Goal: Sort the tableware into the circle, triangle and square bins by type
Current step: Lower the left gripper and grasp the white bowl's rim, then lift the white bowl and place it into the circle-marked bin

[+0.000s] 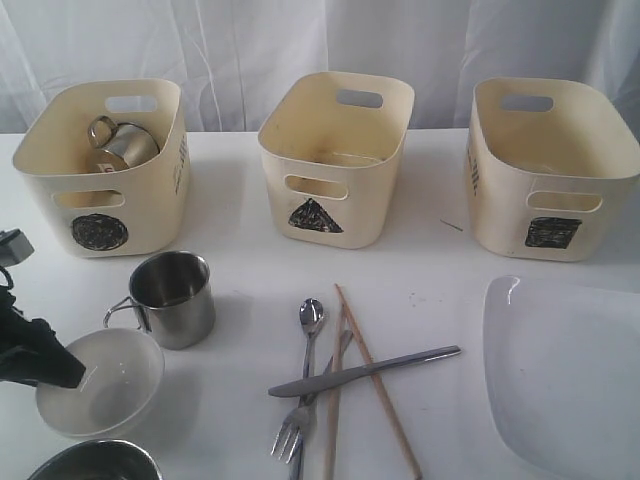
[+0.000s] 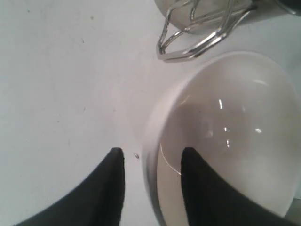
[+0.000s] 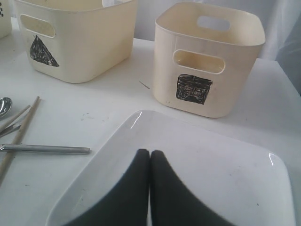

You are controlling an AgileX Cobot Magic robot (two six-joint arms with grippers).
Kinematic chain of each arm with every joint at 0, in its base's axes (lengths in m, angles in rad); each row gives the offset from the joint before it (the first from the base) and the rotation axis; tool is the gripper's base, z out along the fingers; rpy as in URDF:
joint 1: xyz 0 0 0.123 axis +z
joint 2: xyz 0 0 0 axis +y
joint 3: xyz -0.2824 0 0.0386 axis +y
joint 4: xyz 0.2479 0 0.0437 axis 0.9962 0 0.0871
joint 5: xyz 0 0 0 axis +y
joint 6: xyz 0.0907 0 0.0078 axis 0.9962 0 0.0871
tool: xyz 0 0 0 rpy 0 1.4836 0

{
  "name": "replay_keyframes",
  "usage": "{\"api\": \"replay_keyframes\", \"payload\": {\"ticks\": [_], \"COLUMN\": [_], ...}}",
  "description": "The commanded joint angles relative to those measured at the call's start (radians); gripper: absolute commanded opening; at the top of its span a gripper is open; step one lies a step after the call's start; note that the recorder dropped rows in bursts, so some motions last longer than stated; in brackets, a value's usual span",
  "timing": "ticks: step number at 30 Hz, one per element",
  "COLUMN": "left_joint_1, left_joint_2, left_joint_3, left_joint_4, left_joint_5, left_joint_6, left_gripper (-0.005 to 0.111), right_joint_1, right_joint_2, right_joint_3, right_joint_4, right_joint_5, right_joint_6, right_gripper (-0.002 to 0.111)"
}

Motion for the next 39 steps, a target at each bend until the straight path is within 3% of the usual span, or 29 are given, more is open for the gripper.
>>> {"api": "replay_keyframes", "payload": {"ticks": [1, 4, 5, 13, 21, 22, 26, 27, 28, 30, 37, 39], "left_joint_1": [0.001, 0.001, 0.001, 0.001, 0.001, 0.001, 0.001, 0.001, 0.001, 0.001, 0.001, 0.001], "left_joint_2": [0.020, 0.020, 0.020, -0.022, -0.182, -0.203, -0.255, -0.255, -0.237, -0.188, 0.077, 0.144], "left_joint_3": [0.006, 0.006, 0.006, -0.042, -0.238, -0.268, -0.350, -0.350, -0.350, -0.376, -0.605, -0.666], "left_joint_4": [-0.014, -0.012, -0.012, 0.011, 0.039, 0.039, -0.118, -0.220, -0.481, -0.776, -0.821, -0.779], "left_joint_5": [0.023, 0.023, 0.023, 0.112, 0.278, 0.260, -0.069, -0.186, -0.391, -0.574, -0.437, -0.414], "left_joint_6": [0.011, 0.011, 0.011, 0.004, 0.004, 0.004, 0.003, 0.003, 0.011, 0.036, 0.103, 0.178], "left_gripper": [0.024, 0.002, 0.000, 0.000, 0.000, 0.000, 0.000, 0.000, 0.000, 0.000, 0.000, 0.006], "right_joint_1": [-0.007, -0.007, -0.007, -0.007, -0.007, -0.007, -0.007, -0.007, -0.007, -0.007, -0.007, -0.007], "right_joint_2": [-0.007, -0.007, -0.007, -0.007, -0.007, -0.007, -0.007, -0.007, -0.007, -0.007, -0.007, -0.007], "right_joint_3": [0.002, 0.002, 0.002, 0.002, 0.002, 0.002, 0.002, 0.002, 0.002, 0.002, 0.002, 0.002], "right_joint_4": [0.001, 0.001, 0.001, 0.001, 0.001, 0.001, 0.001, 0.001, 0.001, 0.001, 0.001, 0.001], "right_joint_5": [-0.003, -0.003, -0.003, -0.003, -0.003, -0.003, -0.003, -0.003, -0.003, -0.003, -0.003, -0.003], "right_joint_6": [0.001, 0.001, 0.001, 0.001, 0.001, 0.001, 0.001, 0.001, 0.001, 0.001, 0.001, 0.001], "right_gripper": [0.000, 0.000, 0.000, 0.000, 0.000, 0.000, 0.000, 0.000, 0.000, 0.000, 0.000, 0.000]}}
